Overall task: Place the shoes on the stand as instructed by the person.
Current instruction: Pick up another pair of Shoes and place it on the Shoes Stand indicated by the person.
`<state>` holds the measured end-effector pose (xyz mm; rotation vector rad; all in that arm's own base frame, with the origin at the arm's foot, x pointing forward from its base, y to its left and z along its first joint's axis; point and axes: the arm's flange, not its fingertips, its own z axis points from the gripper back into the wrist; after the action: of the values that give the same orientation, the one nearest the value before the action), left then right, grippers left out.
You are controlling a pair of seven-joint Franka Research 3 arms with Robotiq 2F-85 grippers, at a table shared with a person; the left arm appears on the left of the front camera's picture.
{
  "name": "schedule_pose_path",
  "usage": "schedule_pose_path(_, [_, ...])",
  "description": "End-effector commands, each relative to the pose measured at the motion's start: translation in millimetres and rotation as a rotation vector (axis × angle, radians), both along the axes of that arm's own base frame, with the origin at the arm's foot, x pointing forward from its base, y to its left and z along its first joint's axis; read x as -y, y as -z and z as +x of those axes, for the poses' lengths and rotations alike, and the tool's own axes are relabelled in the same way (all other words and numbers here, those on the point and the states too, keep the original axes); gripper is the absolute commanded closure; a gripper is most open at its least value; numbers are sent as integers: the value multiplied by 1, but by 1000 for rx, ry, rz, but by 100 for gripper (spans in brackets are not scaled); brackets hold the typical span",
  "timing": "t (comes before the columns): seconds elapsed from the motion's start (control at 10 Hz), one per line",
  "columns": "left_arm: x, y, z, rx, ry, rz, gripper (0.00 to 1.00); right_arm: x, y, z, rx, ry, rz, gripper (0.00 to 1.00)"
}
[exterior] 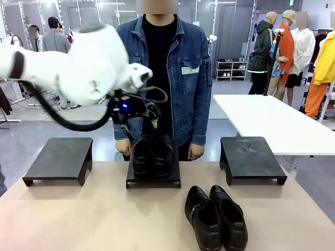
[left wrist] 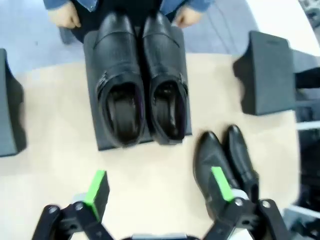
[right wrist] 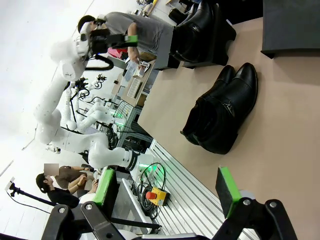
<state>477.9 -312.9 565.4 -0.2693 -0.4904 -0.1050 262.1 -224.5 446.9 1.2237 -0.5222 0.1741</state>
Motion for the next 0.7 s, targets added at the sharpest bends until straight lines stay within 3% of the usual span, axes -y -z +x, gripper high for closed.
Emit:
schedule_pose_path(0.0, [-89, 1, -39, -46, 90, -181, 0, 1, -1, -2, 17, -7, 5, 0])
schedule_pose_path(0.3, [-188, 5, -88, -105, 205, -468, 0, 1, -1, -2, 17, -7, 5, 0])
schedule_pose_path(0.6, [-281, 28, -127, -171, 264, -784, 0, 1, -1, -2, 17, -7, 5, 0])
